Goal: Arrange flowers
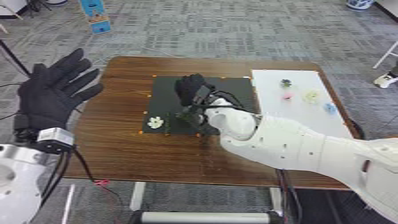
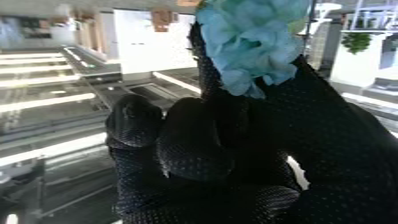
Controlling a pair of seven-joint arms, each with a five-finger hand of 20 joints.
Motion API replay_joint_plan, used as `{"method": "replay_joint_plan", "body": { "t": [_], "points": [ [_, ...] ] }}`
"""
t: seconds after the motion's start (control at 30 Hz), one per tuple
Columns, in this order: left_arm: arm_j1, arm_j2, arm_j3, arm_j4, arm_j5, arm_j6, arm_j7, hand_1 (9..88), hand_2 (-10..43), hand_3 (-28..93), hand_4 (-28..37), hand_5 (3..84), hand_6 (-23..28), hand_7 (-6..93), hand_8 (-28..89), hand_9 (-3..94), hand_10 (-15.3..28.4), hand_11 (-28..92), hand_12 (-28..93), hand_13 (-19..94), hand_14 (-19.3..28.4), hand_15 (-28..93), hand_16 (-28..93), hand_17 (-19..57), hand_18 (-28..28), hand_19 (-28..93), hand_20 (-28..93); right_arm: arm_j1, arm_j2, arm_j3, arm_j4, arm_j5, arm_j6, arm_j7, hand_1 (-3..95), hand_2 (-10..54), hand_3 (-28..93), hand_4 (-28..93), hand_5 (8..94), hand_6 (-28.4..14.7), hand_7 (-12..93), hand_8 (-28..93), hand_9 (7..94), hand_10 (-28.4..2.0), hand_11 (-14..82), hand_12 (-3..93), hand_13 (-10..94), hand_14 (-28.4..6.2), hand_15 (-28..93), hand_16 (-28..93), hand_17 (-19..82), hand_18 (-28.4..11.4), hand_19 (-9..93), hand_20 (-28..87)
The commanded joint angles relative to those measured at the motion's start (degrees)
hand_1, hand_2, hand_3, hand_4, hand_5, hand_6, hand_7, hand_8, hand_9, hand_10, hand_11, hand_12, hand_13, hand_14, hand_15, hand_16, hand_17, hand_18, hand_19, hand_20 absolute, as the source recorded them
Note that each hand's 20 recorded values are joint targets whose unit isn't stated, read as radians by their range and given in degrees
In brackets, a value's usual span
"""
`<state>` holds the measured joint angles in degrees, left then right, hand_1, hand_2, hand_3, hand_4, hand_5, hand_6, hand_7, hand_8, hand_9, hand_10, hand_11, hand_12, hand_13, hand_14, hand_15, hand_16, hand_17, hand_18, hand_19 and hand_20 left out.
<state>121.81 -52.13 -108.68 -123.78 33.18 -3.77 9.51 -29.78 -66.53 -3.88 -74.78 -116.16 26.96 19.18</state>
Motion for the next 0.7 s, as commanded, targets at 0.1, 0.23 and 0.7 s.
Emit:
{"method": "replay_joint_plan", "body": {
  "t": [0.1, 0.23, 0.7],
  "points": [
    [-2.5, 0.87, 0.81, 0.38, 0.17, -1.61, 0.98, 21.2, -5.2, 63, -28.3, 28.5, 3.0, 13.9, -8, 24.0, 11.3, 12, 16, 20, 14.6, 13, 4, -9.1, 26.1, 42, 1, 2.6, -7.9, -6.0, 8.3, -1.5, 8.6, 0.2, 56.3, -9.5, 81, -28, 77.7, 3.5, 39, -3, 85.2, -5.8, 22.6, 43.7, 75, -4.7, 86, 36, 41, -20.2, 93, 53],
    [-4.0, 1.30, 2.06, 0.89, 0.15, -2.11, 1.05, 21.2, -5.2, 63, -28.3, 28.5, 3.0, 13.9, -8, 24.0, 11.3, 12, 16, 20, 14.6, 13, 4, -9.1, 26.1, 42, 1, 3.1, -9.8, -7.6, 11.4, -1.5, 9.8, 0.1, 56.4, -9.5, 81, -28, 77.5, 3.9, 39, -4, 85.4, -5.8, 22.2, 43.7, 75, -4.4, 86, 36, 41, -20.1, 93, 53],
    [-5.9, 1.94, 3.51, 1.62, 0.07, -2.80, 0.74, 21.2, -5.2, 63, -28.3, 28.5, 3.1, 13.9, -8, 24.1, 11.3, 12, 16, 20, 14.6, 13, 4, -9.1, 26.0, 42, 1, 3.7, -12.5, -8.5, 13.2, -2.1, 11.4, 0.4, 56.4, -9.5, 80, -28, 78.5, 4.5, 39, -5, 86.5, -5.9, 19.0, 44.1, 76, -4.1, 87, 36, 42, -19.9, 93, 55]
  ]
}}
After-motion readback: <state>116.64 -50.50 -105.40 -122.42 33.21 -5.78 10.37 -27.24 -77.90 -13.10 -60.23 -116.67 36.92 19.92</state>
